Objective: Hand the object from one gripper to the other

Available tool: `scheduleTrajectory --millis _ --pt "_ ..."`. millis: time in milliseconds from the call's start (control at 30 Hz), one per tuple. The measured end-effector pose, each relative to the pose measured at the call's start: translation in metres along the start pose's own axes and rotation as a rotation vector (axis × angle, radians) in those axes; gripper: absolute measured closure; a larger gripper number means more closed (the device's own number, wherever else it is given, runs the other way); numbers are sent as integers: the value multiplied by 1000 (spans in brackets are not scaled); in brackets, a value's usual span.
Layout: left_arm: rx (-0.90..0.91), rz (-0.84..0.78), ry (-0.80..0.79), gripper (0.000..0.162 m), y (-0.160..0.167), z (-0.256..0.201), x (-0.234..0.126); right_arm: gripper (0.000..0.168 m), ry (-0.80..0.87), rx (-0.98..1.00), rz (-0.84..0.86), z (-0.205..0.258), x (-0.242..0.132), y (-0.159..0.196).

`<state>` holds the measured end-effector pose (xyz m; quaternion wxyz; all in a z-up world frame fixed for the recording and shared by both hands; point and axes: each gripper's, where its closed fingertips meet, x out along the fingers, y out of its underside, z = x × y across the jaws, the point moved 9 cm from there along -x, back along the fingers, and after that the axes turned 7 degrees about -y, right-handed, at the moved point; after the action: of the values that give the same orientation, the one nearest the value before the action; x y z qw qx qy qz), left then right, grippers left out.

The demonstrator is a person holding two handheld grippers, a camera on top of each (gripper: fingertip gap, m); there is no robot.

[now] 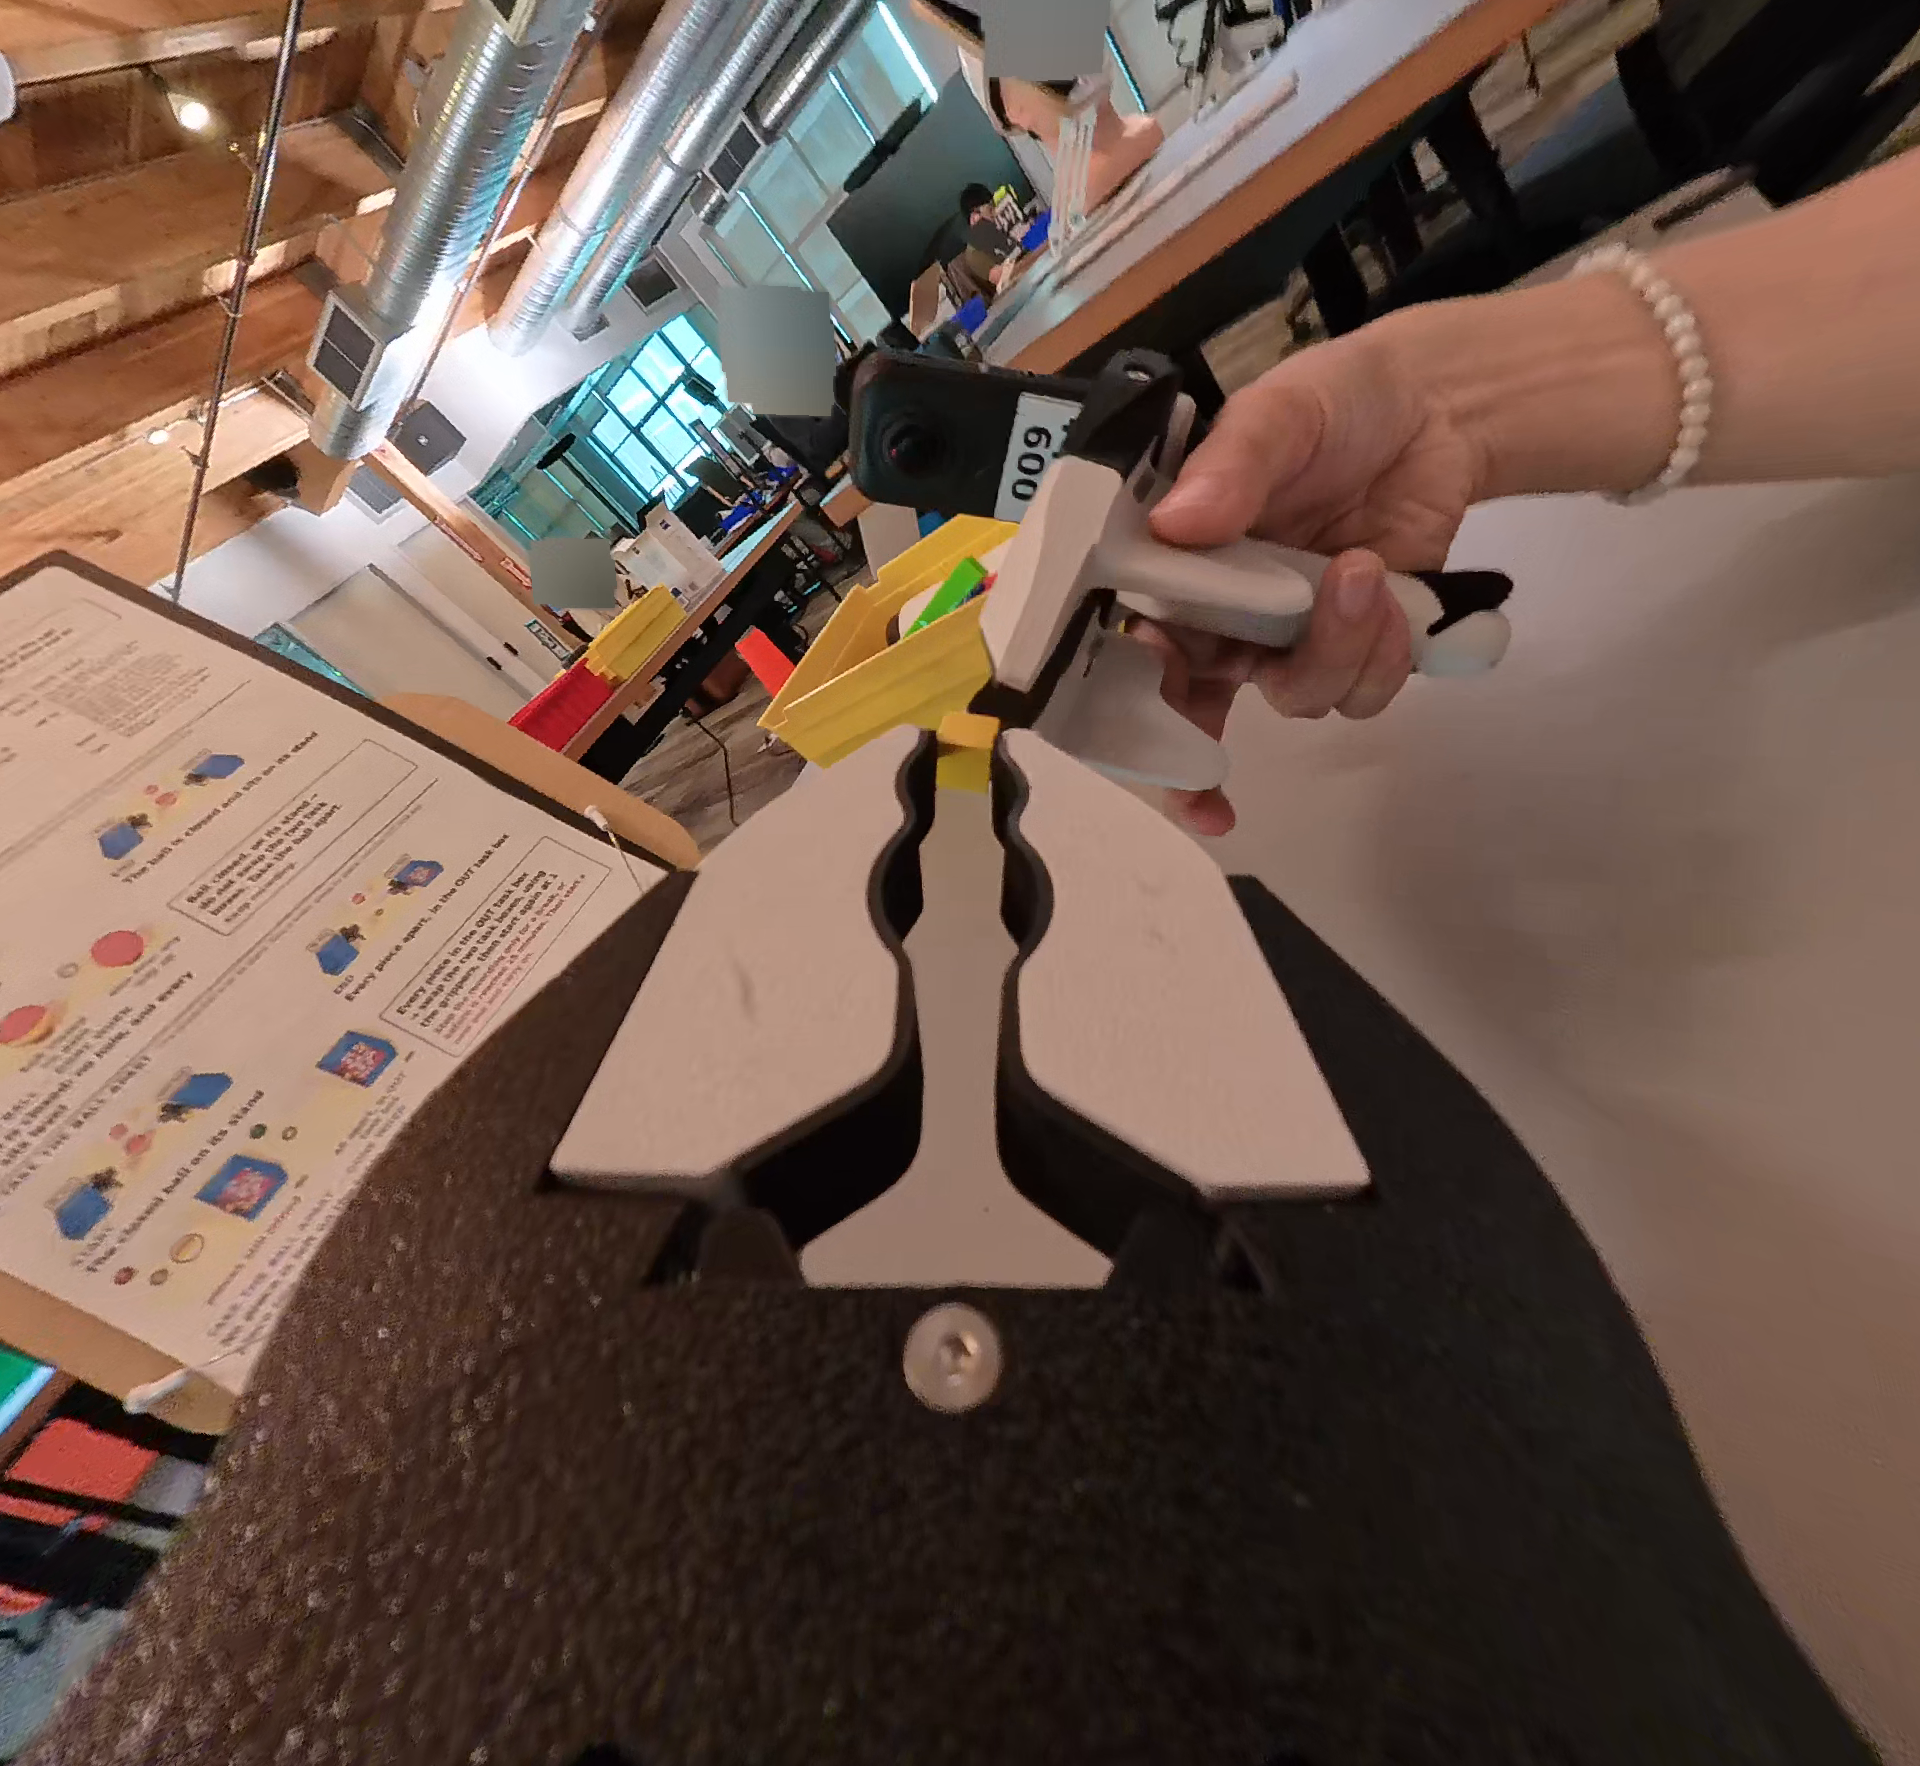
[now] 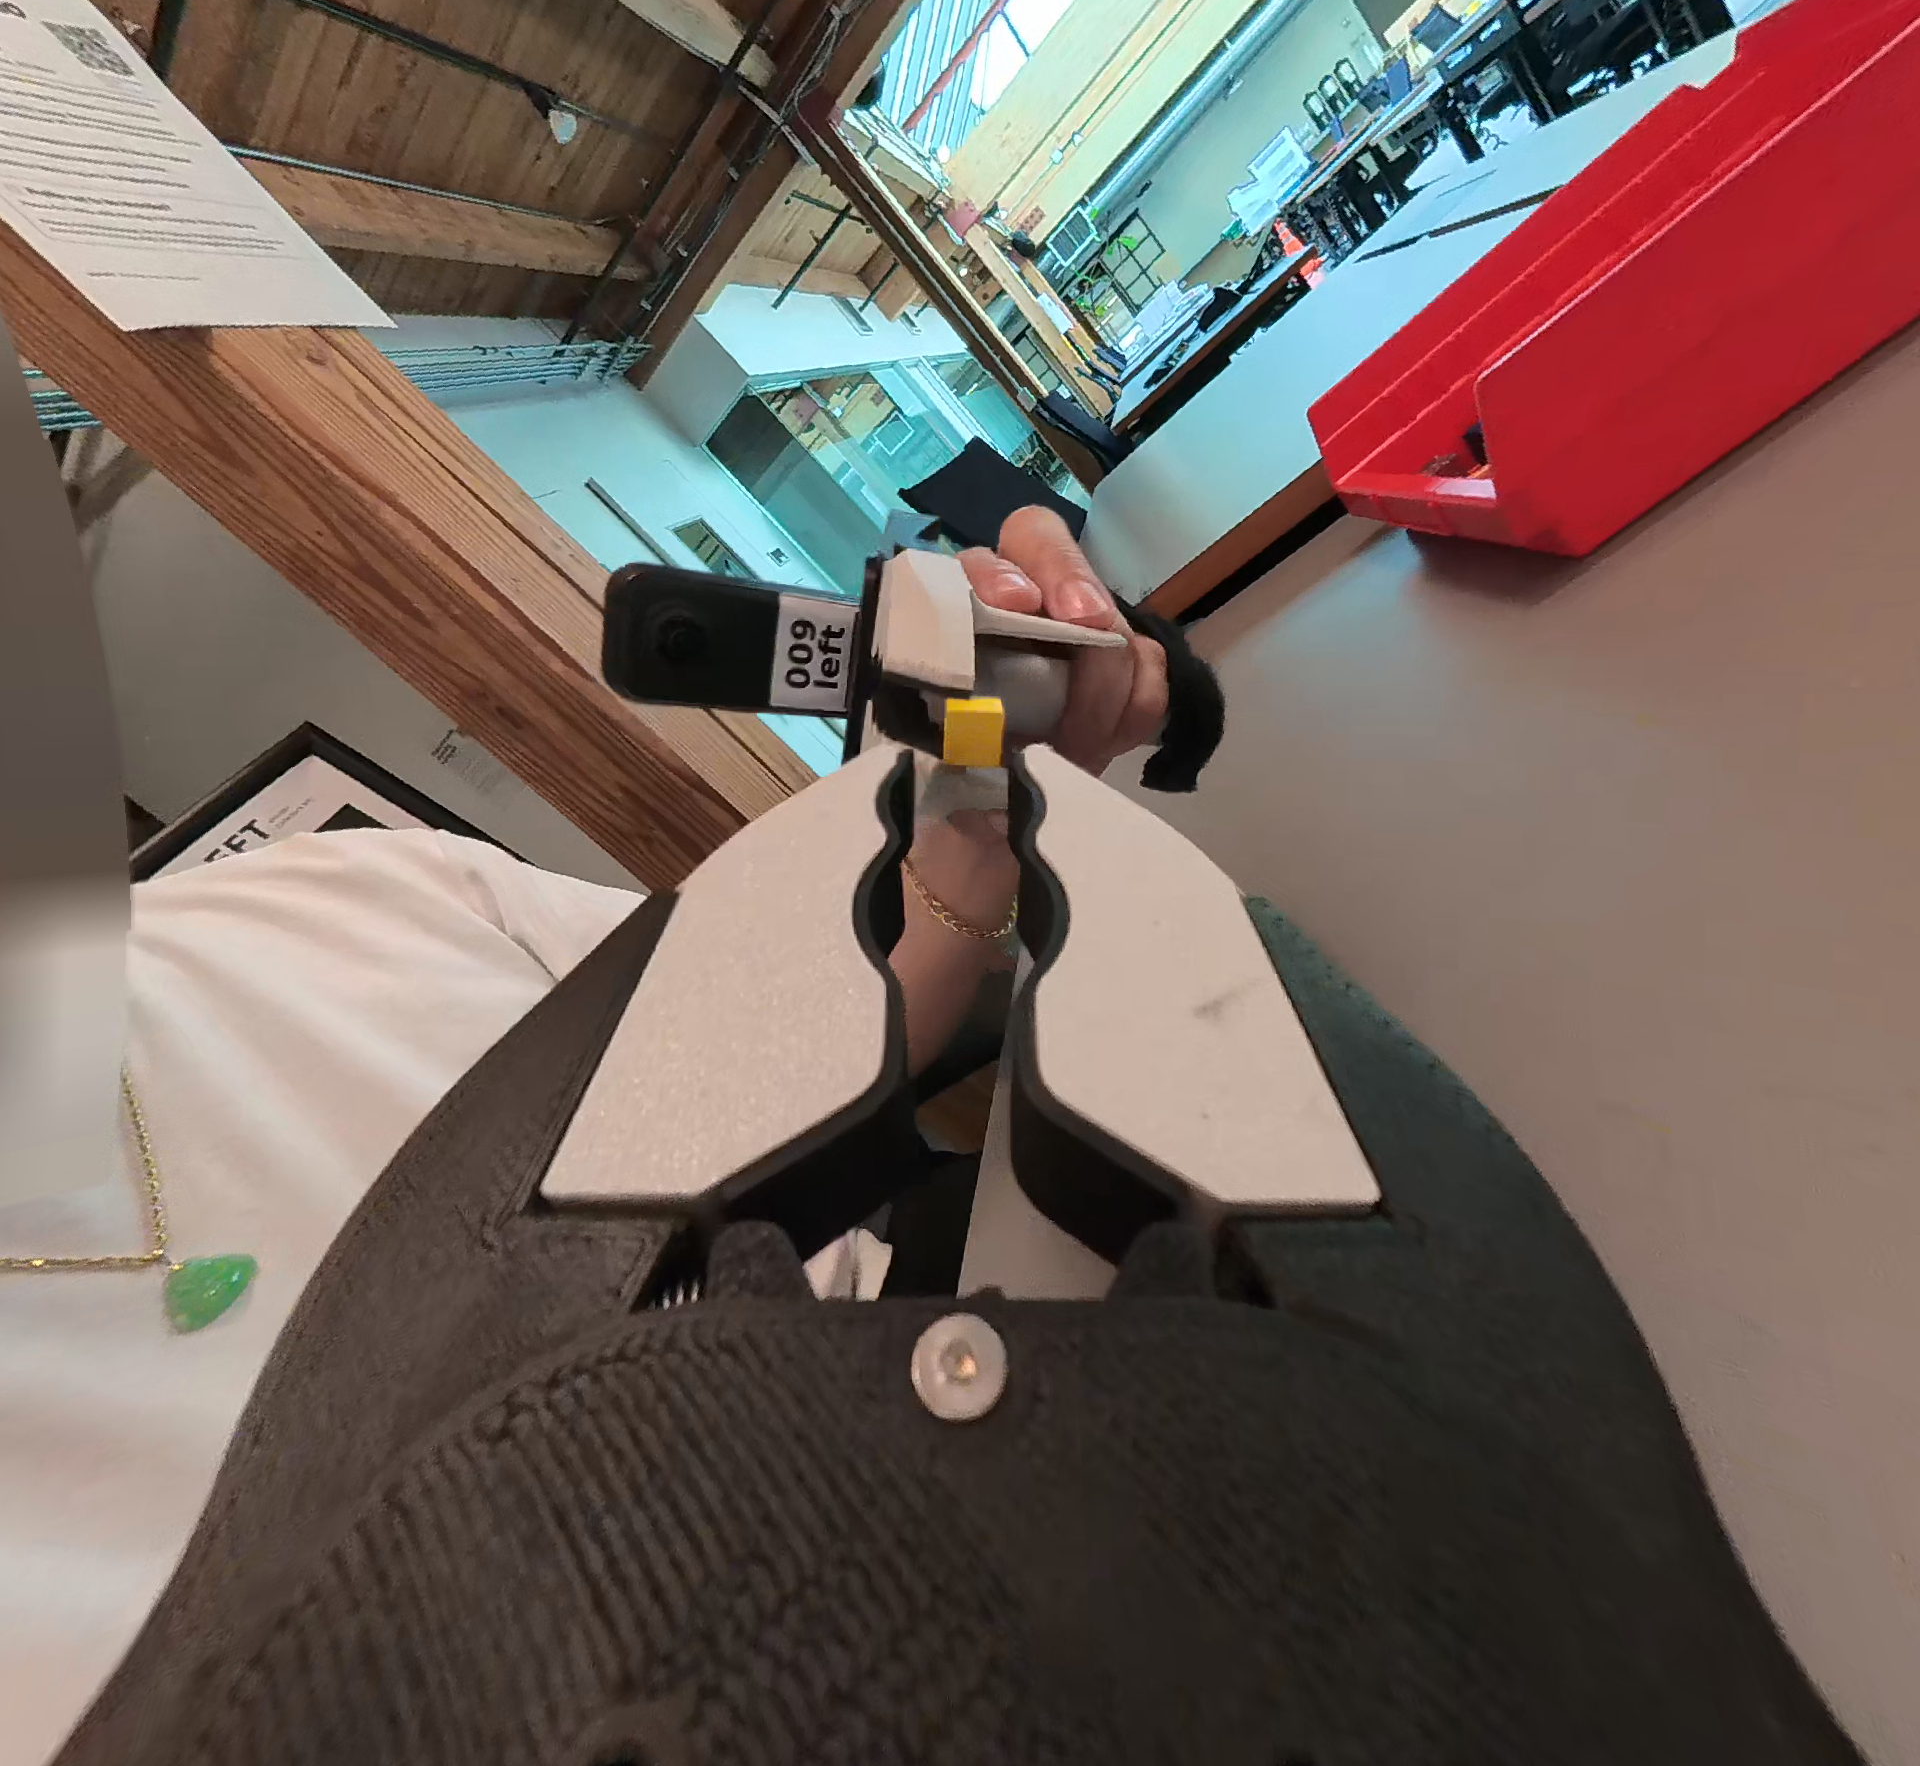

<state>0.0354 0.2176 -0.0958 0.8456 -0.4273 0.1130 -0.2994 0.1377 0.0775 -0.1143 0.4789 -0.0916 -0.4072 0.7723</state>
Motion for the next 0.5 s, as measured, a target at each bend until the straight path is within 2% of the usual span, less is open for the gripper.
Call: scheduleTrajectory --millis 233,300,367,433,500 --pt "-300 -137 75 153 -1 9 -5 141 37 -240 9 5 0 -3" --pt "-434 -152 119 153 1 10 -3 145 84 -430 -19 11 3 -6" --pt "-564 -163 159 153 3 12 -1 146 198 -726 -15 19 2 -6" --pt "-684 -161 189 153 5 15 1 146 270 -1000 34 28 1 -2" --pt "-798 -142 210 152 7 18 2 148 296 -1174 150 33 3 4"
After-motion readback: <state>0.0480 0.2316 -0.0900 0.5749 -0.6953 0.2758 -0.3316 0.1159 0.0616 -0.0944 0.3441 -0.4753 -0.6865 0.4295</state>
